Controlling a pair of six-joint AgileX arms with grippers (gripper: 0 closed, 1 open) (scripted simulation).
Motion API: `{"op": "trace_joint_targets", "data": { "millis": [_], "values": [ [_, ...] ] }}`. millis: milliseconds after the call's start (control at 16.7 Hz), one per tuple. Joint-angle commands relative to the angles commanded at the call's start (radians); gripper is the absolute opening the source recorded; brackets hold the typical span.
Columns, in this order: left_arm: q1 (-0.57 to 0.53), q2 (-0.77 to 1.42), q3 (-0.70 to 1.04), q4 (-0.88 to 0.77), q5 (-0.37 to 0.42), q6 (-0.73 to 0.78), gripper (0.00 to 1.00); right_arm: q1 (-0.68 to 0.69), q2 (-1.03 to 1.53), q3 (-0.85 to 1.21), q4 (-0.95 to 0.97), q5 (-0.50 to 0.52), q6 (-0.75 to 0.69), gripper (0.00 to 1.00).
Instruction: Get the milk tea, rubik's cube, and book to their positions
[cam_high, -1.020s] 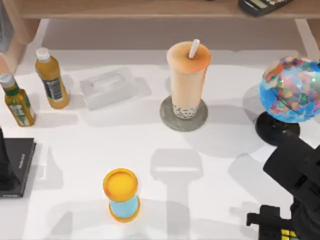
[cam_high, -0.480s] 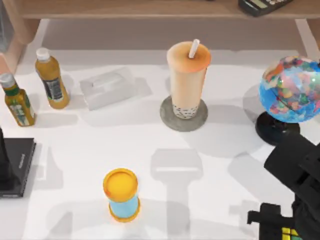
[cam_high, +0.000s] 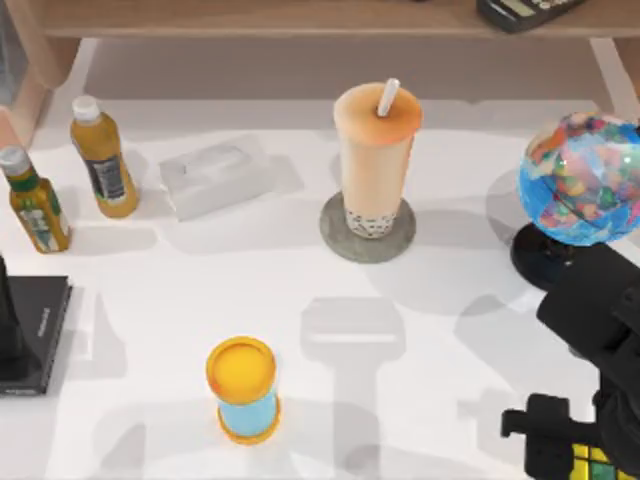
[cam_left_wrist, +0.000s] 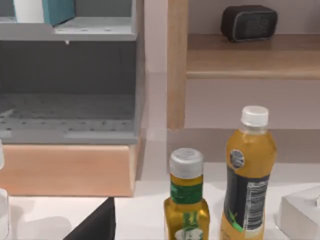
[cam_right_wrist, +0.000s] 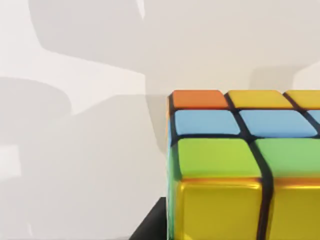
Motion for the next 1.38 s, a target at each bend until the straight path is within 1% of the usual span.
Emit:
{"op": "trace_joint_targets", "data": {
  "millis": [120, 240, 360, 540, 780, 900, 1020, 1200, 1380],
  "values": [
    [0.000, 0.000, 0.000, 0.000, 0.000, 0.000, 1.00, -0.004, 0.003, 0.013, 0.011, -0.002, -0.011, 0.00],
    [0.000, 0.000, 0.000, 0.000, 0.000, 0.000, 1.00, -0.023, 0.016, 0.067, 0.057, -0.004, -0.057, 0.00],
    [0.000, 0.000, 0.000, 0.000, 0.000, 0.000, 1.00, -0.057, 0.040, 0.160, 0.146, -0.003, -0.132, 0.00],
    [0.000, 0.000, 0.000, 0.000, 0.000, 0.000, 1.00, -0.128, 0.102, 0.331, 0.349, 0.020, -0.287, 0.00],
    [0.000, 0.000, 0.000, 0.000, 0.000, 0.000, 1.00, -0.243, 0.199, 0.535, 0.696, 0.096, -0.538, 0.00],
    [0.000, 0.000, 0.000, 0.000, 0.000, 0.000, 1.00, -0.302, 0.235, 0.608, 0.860, 0.149, -0.661, 0.00],
    [0.000, 0.000, 0.000, 0.000, 0.000, 0.000, 1.00, -0.354, 0.256, 0.655, 0.985, 0.205, -0.767, 0.00],
    [0.000, 0.000, 0.000, 0.000, 0.000, 0.000, 1.00, -0.410, 0.261, 0.698, 1.092, 0.276, -0.873, 0.00],
    [0.000, 0.000, 0.000, 0.000, 0.000, 0.000, 1.00, -0.431, 0.258, 0.717, 1.112, 0.304, -0.907, 0.00]
  ]
}}
